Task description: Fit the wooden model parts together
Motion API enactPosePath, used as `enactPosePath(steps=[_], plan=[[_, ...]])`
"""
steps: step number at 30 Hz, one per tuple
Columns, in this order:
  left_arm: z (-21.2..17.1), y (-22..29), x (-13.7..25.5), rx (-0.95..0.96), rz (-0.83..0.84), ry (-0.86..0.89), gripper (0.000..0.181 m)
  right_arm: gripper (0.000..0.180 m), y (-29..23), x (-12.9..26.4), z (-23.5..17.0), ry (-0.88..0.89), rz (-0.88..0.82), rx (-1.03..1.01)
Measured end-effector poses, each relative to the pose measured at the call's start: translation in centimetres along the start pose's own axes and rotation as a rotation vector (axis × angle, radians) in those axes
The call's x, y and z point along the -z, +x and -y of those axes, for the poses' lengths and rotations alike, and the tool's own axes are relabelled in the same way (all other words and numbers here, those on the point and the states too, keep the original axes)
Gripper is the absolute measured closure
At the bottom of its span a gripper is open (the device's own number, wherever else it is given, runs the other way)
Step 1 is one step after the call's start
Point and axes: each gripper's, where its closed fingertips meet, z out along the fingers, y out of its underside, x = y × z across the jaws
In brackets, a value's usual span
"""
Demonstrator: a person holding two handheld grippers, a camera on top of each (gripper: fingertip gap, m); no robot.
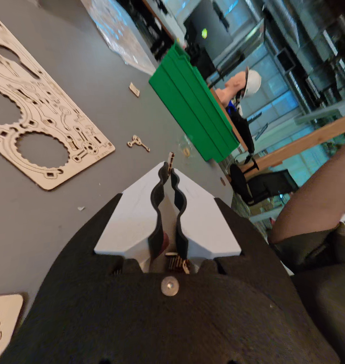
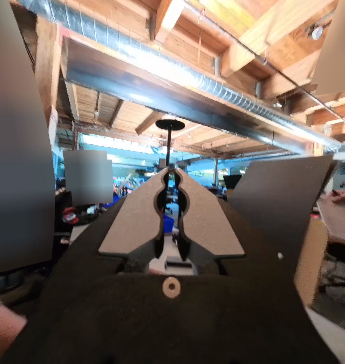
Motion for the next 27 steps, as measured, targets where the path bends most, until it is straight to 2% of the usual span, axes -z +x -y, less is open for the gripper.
enactPosePath(steps=[5, 11, 14, 17, 22, 27], plan=[[-1.3, -0.5, -0.5, 0.032, 0.003, -0.113, 0.179, 0.179, -0.8, 4.5, -9.4, -0.307, -0.109, 0.083], [-1.4, -1.0, -0.6, 0.056, 0.012, -0.146, 0.179, 0.177, -1.5, 13.0, -23.0, -0.686, -0.156, -0.006], [-1.2, -1.3, -0.9, 0.051, 0.021, -0.146, 0.179, 0.177, -2.0, 16.5, -28.2, -0.860, -0.139, -0.053], [-1.3, -1.4, -1.1, 0.055, 0.015, -0.167, 0.179, 0.177, -1.9, 17.6, -29.6, -0.957, -0.111, -0.043], [-2.2, -1.2, -1.5, 0.065, -0.003, -0.231, 0.179, 0.177, -2.4, 18.4, -30.5, -0.988, -0.092, -0.064], [-2.0, -1.2, -1.4, -0.008, 0.032, -0.206, 0.177, 0.177, -3.0, 18.5, -31.3, -1.010, -0.058, -0.064]])
